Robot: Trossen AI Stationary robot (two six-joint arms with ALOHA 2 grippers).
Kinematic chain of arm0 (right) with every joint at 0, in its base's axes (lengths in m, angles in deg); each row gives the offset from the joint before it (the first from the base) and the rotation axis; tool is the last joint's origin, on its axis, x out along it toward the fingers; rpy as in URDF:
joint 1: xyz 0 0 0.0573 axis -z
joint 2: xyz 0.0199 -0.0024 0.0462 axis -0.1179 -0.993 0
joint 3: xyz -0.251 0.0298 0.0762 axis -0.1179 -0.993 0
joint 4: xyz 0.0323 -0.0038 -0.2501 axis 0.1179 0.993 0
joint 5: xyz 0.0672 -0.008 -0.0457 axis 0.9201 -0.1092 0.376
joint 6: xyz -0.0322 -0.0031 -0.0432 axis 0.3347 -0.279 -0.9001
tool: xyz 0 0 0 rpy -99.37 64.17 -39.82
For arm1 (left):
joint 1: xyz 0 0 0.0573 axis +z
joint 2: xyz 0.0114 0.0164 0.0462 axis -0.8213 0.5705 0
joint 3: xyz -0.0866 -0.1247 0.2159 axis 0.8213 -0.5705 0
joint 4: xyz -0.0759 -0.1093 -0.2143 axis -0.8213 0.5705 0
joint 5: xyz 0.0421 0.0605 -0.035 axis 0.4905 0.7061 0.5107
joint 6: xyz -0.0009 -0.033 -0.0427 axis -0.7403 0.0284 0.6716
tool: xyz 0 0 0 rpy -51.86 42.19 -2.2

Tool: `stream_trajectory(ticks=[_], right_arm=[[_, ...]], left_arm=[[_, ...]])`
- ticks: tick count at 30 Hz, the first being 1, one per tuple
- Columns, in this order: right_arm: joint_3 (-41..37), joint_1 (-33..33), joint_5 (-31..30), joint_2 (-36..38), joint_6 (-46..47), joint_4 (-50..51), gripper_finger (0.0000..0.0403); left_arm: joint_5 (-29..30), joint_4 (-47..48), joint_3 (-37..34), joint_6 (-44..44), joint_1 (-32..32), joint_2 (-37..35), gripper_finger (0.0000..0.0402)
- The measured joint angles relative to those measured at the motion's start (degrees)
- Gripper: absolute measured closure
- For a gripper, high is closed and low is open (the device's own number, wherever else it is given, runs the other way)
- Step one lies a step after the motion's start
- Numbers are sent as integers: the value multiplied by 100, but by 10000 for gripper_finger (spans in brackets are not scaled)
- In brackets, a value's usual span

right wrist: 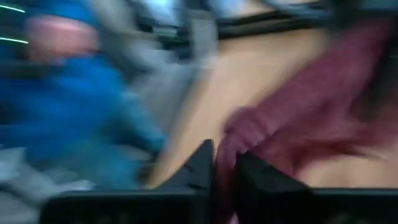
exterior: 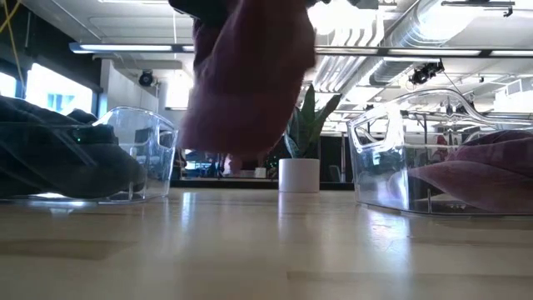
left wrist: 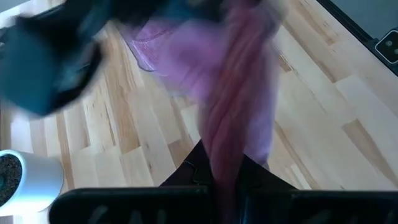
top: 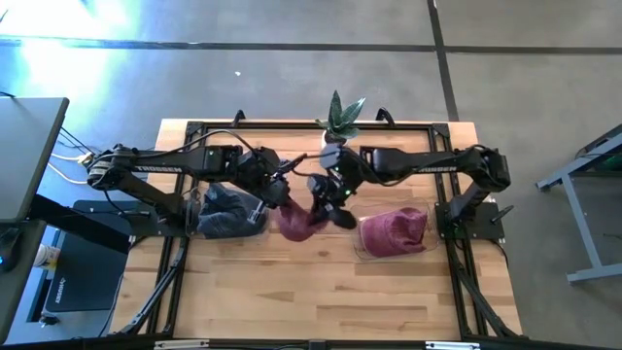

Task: Pick & Place hat
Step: Put the red cap into the right transparent bin

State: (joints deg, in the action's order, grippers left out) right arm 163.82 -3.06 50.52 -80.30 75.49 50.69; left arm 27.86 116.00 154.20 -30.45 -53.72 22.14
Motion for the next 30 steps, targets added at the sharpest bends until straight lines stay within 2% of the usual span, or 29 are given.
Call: stream_trajectory(ticks=[1, 3, 4, 6, 10, 13, 19, 23, 26, 30], right_arm=[[0, 60, 656, -25, 192, -112, 376], [0, 135, 1494, -102, 608, -398, 389], [0, 156, 1696, -139, 830, -467, 381], [-2, 159, 1638, -166, 1120, -635, 358], [-2, 125, 687, -164, 1601, -622, 314], [-2, 72, 423, -164, 1451, -608, 286], [-2, -254, -1177, -164, 1392, -510, 228], [-2, -477, -1750, -164, 1215, -382, 171], [0, -731, -2201, -164, 853, -197, 143], [0, -1102, -3641, -164, 544, -12, 137]], left_arm=[[-6, -7, 0, 0, 0, 1, 399], [-85, -41, 10, 0, -6, -1, 399], [-85, -16, 11, -2, -13, -5, 399], [-62, 13, 9, -2, -7, -3, 399], [21, 52, 1, -9, 4, -3, 399], [0, 48, 0, -9, 0, -3, 399], [-232, 143, 0, -17, -2, -3, 399], [-324, 197, -2, -16, -2, -3, 399], [-337, 298, -2, -17, -2, -3, 399], [-327, 460, -2, 1, -2, -3, 399]])
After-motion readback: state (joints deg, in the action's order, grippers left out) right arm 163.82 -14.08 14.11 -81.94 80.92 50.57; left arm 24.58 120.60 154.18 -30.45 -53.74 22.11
